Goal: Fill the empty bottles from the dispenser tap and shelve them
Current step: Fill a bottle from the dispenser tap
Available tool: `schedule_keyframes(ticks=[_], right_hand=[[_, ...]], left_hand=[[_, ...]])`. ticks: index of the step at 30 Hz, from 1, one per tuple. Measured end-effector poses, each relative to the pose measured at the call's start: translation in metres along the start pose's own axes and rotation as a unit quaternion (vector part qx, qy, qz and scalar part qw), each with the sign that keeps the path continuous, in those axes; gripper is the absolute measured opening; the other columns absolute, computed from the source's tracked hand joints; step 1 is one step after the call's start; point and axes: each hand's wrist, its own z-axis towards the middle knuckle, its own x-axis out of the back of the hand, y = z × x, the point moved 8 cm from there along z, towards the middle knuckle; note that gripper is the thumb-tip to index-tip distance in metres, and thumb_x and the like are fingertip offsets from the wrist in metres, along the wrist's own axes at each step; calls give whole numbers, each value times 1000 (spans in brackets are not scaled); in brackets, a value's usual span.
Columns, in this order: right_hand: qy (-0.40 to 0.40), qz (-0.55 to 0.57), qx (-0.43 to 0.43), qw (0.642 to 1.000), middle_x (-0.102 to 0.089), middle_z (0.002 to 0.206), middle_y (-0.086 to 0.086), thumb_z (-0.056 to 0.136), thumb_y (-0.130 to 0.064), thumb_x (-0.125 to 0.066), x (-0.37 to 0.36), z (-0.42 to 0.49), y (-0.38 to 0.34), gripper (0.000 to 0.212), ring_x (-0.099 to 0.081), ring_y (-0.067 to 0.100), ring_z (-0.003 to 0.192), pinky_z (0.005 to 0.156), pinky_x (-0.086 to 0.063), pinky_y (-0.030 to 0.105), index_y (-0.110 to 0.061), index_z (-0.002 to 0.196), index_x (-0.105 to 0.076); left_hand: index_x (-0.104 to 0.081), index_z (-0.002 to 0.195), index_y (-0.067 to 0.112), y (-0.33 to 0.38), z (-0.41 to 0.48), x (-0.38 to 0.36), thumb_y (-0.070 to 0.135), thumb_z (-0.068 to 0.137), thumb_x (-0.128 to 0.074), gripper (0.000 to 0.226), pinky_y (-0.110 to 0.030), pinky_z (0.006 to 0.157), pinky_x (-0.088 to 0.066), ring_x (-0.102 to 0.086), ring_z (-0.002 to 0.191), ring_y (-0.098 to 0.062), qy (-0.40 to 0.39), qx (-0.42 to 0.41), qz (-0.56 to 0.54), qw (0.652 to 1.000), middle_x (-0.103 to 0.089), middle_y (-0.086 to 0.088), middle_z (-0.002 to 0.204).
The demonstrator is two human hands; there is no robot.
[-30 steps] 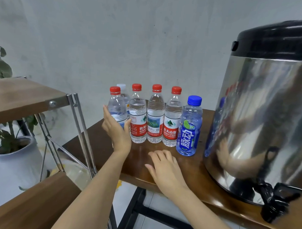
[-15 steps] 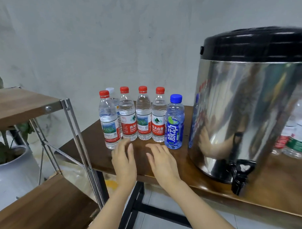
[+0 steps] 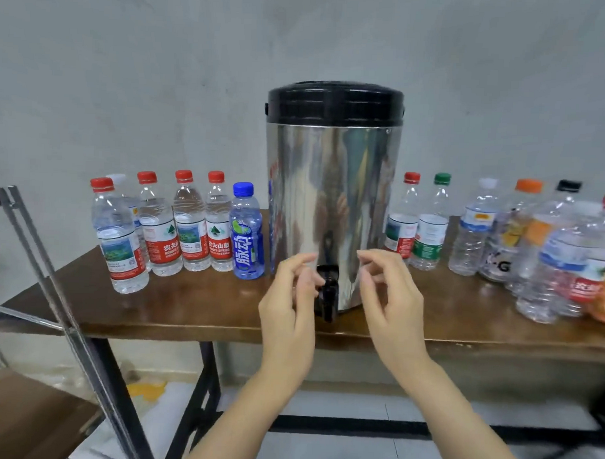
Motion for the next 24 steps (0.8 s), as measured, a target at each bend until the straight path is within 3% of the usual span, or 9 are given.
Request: schedule_keyframes(ticks=[2, 5, 8, 13, 18, 21, 24], right_hand=[[21, -33, -33, 999, -57, 111, -6, 99, -17, -49, 25, 5, 28, 23, -58, 8, 98, 84, -48, 20, -19, 121, -58], [42, -84, -94, 991, -54, 109, -12, 96, -14, -56, 52, 11, 79, 27, -57, 8, 95, 83, -53, 37, -22, 122, -56], [11, -131, -158, 979, -53, 119, -10, 94, -19, -58, 63, 20, 129, 36, -56, 13, 105, 88, -52, 46, -23, 129, -50], [-54, -219, -183, 957, -43, 146, -1, 96, -22, -59, 66, 76, 170, 55, -47, 18, 129, 100, -46, 37, -23, 146, -35], [-116, -275, -145, 943, -32, 155, 4, 99, -22, -54, 38, 156, 190, 62, -59, 23, 113, 75, -48, 30, -24, 152, -23], [-162, -325, -154, 919, -25, 158, 9, 102, -26, -48, 19, 182, 205, 61, -53, 30, 122, 84, -49, 38, -22, 154, -16], [-176, -336, -174, 909, -37, 150, 11, 104, -33, -42, 11, 192, 218, 53, -53, 32, 120, 84, -48, 40, -18, 151, -24]], left_hand=[[-56, 117, 37, 6, -6, -36, 37, 101, -38, 24, -27, 76, -51, -63, 82, -13, -45, -8, -6, 999, -64, 14, 89], [-54, 124, 34, -8, -14, -92, 38, 102, -37, 28, -24, 83, -49, -62, 93, -9, -122, 20, 1, 992, -63, 17, 96], [-47, 128, 39, -40, -23, -143, 32, 105, -39, 25, -13, 91, -42, -56, 108, 1, -203, 66, 47, 976, -59, 18, 111], [-46, 138, 26, -95, -22, -205, 29, 106, -37, 33, -16, 104, -38, -47, 118, 3, -282, 92, 159, 942, -53, 11, 131], [-38, 145, 32, -125, -20, -227, 34, 107, -33, 38, -8, 103, -25, -39, 130, 3, -318, 134, 206, 916, -42, 15, 143], [-38, 144, 34, -131, -22, -230, 37, 107, -30, 38, -6, 102, -22, -36, 130, 4, -329, 147, 200, 911, -40, 17, 143], [-39, 144, 31, -128, -22, -229, 62, 90, -7, 70, -4, 101, -21, -37, 130, 3, -330, 138, 191, 914, -42, 16, 142]])
